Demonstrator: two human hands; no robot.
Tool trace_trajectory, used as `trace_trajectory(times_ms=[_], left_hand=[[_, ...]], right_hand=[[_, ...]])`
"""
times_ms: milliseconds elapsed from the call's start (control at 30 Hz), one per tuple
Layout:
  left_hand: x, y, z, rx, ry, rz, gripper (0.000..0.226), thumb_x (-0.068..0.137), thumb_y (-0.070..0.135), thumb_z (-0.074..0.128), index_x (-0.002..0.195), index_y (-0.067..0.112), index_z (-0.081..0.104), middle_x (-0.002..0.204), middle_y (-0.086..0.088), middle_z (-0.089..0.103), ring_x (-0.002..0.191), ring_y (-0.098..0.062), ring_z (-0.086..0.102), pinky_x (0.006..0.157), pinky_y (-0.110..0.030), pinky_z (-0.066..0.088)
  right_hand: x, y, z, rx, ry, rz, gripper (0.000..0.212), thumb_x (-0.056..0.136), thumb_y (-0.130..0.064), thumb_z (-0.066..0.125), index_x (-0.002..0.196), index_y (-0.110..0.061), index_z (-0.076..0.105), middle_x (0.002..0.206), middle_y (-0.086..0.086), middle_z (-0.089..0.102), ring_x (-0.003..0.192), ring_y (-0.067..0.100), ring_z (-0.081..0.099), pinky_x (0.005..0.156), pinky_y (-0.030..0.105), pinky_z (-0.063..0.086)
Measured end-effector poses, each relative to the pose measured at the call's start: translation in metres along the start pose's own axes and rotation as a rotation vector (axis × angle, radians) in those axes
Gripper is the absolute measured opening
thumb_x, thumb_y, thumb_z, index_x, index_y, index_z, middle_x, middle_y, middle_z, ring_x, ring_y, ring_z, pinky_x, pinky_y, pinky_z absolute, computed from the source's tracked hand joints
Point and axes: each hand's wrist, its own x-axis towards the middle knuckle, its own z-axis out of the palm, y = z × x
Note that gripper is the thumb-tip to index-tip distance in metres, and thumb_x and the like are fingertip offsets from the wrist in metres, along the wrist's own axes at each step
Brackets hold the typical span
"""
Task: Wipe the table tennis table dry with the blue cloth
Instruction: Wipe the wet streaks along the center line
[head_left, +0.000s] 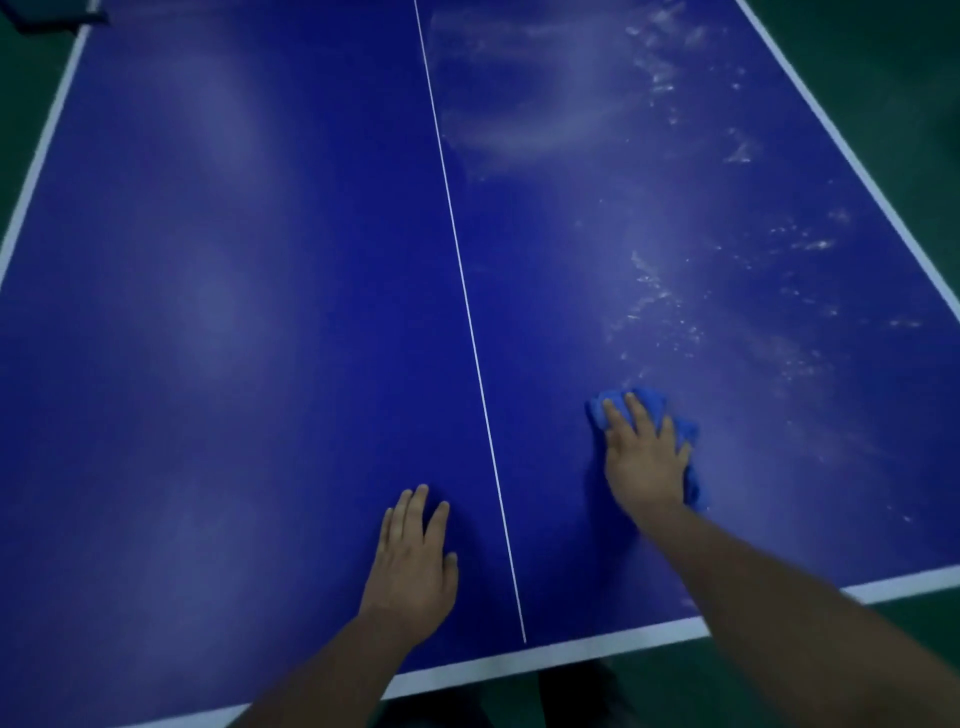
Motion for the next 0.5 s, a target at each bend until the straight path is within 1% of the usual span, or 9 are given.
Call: trace_trajectory(times_ms=[67, 100, 133, 200, 267, 333, 400, 433, 500], left_hand=[[-0.003, 0.018, 0.000, 0.011, -0.037, -0.012, 0.063, 0.104, 0.038, 0.038, 0.160, 0.018, 0.014, 0.167, -0.007, -0.007, 0.153, -0.023, -0.011, 0.117, -0.035, -0.016], [-0.004, 0.027, 0.000, 0.014, -0.050, -0.024, 0.064, 0.105, 0.040, 0.036, 0.160, 0.020, 0.012, 0.167, -0.006, -0.008, 0.153, -0.023, -0.013, 0.118, -0.034, -0.016], [-0.003, 0.035, 0.001, 0.018, -0.058, -0.038, 0.065, 0.105, 0.043, 0.035, 0.160, 0.021, 0.010, 0.167, -0.005, -0.009, 0.153, -0.023, -0.013, 0.118, -0.035, -0.015], [-0.002, 0.045, 0.004, 0.036, -0.081, -0.067, 0.068, 0.104, 0.047, 0.035, 0.160, 0.021, 0.007, 0.167, -0.005, -0.010, 0.153, -0.024, -0.015, 0.120, -0.037, -0.012], [0.000, 0.050, 0.007, 0.054, -0.124, -0.087, 0.071, 0.103, 0.048, 0.037, 0.160, 0.022, 0.003, 0.167, -0.005, -0.013, 0.153, -0.025, -0.018, 0.120, -0.037, -0.011], [0.001, 0.047, 0.005, 0.053, -0.176, -0.084, 0.075, 0.102, 0.050, 0.039, 0.160, 0.024, 0.001, 0.166, -0.004, -0.017, 0.152, -0.023, -0.019, 0.121, -0.037, -0.009], [0.003, 0.042, -0.001, 0.044, -0.239, -0.075, 0.079, 0.101, 0.051, 0.045, 0.160, 0.026, -0.001, 0.166, -0.002, -0.020, 0.152, -0.022, -0.020, 0.124, -0.038, -0.003], [0.004, 0.040, -0.006, 0.043, -0.275, -0.070, 0.080, 0.100, 0.049, 0.048, 0.160, 0.028, -0.002, 0.165, 0.000, -0.022, 0.152, -0.022, -0.020, 0.125, -0.039, 0.000], [0.007, 0.036, -0.015, 0.048, -0.345, -0.053, 0.081, 0.101, 0.045, 0.050, 0.160, 0.031, -0.004, 0.165, 0.002, -0.024, 0.152, -0.020, -0.021, 0.126, -0.040, 0.004]], right_hand=[[0.005, 0.001, -0.002, 0.037, -0.082, 0.025, 0.052, 0.106, -0.031, 0.038, 0.156, -0.040, 0.026, 0.167, -0.012, 0.012, 0.150, 0.035, 0.015, 0.116, 0.063, 0.017], [-0.002, -0.007, 0.003, 0.026, -0.088, -0.021, 0.055, 0.104, -0.030, 0.044, 0.155, -0.041, 0.028, 0.167, -0.011, 0.013, 0.150, 0.036, 0.018, 0.114, 0.065, 0.020], [-0.016, -0.017, 0.011, -0.025, -0.051, -0.134, 0.059, 0.098, -0.029, 0.057, 0.152, -0.041, 0.036, 0.165, -0.008, 0.023, 0.146, 0.038, 0.029, 0.109, 0.068, 0.027], [-0.062, -0.036, 0.039, -0.114, -0.099, -0.416, 0.069, 0.078, -0.033, 0.076, 0.141, -0.042, 0.051, 0.155, -0.005, 0.044, 0.133, 0.038, 0.049, 0.095, 0.070, 0.042], [-0.107, -0.039, 0.056, -0.145, -0.173, -0.667, 0.064, 0.080, -0.041, 0.067, 0.141, -0.043, 0.048, 0.154, -0.008, 0.045, 0.134, 0.034, 0.047, 0.096, 0.065, 0.043], [-0.120, -0.027, 0.055, -0.155, -0.232, -0.799, 0.059, 0.083, -0.041, 0.051, 0.141, -0.044, 0.045, 0.154, -0.011, 0.043, 0.136, 0.031, 0.046, 0.100, 0.060, 0.040], [-0.108, -0.008, 0.051, -0.254, -0.299, -0.766, 0.064, 0.077, -0.039, 0.059, 0.139, -0.044, 0.047, 0.152, -0.011, 0.047, 0.133, 0.030, 0.051, 0.097, 0.059, 0.044], [-0.097, 0.000, 0.045, -0.278, -0.317, -0.704, 0.069, 0.074, -0.036, 0.066, 0.139, -0.044, 0.047, 0.152, -0.010, 0.048, 0.132, 0.032, 0.053, 0.094, 0.063, 0.048], [-0.070, 0.012, 0.029, -0.190, -0.285, -0.544, 0.073, 0.082, -0.025, 0.068, 0.146, -0.044, 0.039, 0.160, -0.010, 0.035, 0.142, 0.036, 0.040, 0.097, 0.069, 0.044]])
